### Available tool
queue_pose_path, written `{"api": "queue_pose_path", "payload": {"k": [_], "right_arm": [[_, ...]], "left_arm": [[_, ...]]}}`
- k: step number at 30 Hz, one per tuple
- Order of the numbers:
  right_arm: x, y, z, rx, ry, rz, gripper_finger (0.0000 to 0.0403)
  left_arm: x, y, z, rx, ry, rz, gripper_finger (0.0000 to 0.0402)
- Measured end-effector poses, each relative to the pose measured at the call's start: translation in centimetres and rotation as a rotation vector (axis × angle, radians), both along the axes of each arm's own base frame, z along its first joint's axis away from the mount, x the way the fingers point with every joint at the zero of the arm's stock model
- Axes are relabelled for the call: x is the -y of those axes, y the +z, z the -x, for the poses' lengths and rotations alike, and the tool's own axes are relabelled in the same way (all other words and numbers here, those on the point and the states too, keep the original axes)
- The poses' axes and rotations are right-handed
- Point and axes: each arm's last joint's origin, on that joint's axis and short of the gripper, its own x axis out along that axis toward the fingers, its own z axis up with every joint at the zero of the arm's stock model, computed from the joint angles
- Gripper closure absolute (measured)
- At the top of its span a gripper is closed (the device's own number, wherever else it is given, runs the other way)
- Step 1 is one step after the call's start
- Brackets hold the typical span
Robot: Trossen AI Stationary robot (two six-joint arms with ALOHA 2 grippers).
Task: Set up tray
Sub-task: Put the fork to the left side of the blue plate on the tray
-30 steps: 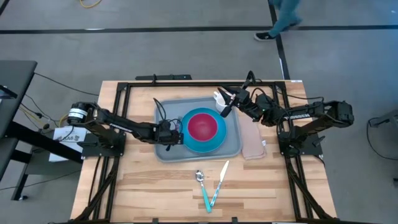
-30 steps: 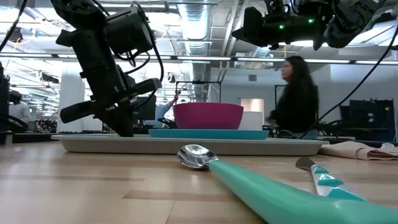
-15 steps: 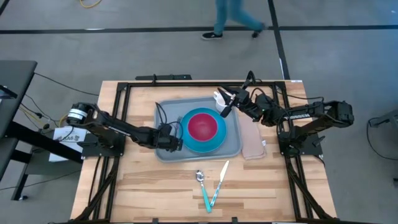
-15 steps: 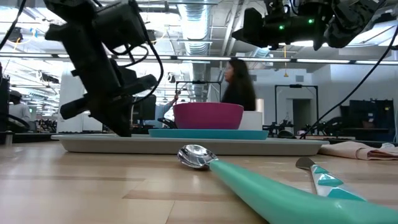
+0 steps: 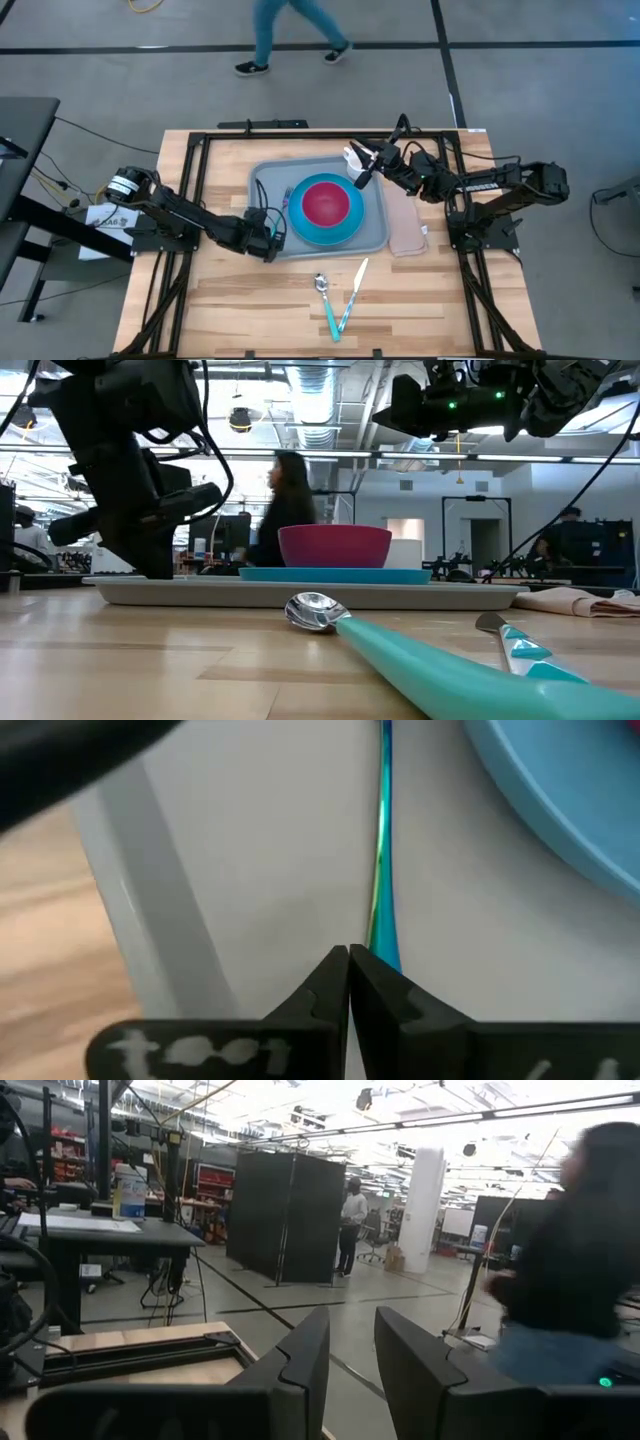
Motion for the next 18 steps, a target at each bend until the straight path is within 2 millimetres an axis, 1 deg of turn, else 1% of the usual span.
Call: {"api": "queue_pose_path", "payload": {"k": [9,15,18], "right_arm": [[0.0,-0.2,0.0,-0.021,0.000,-0.005,0.0324],[0.0,-0.2,0.0,-0.021,0.001,-0.012,0.0324],[0.0,-0.2,0.0,-0.018,0.001,-0.011,0.0324]], "left_arm": [[0.8,-0.3,-0.2,0.034,0.015,0.035,0.0401],[1.1,-1.1,-1.1,0.067,0.013,0.051,0.0402],[1.2,-1.1,-1.4,0.099,-0.001,0.048,0.0402]]}}
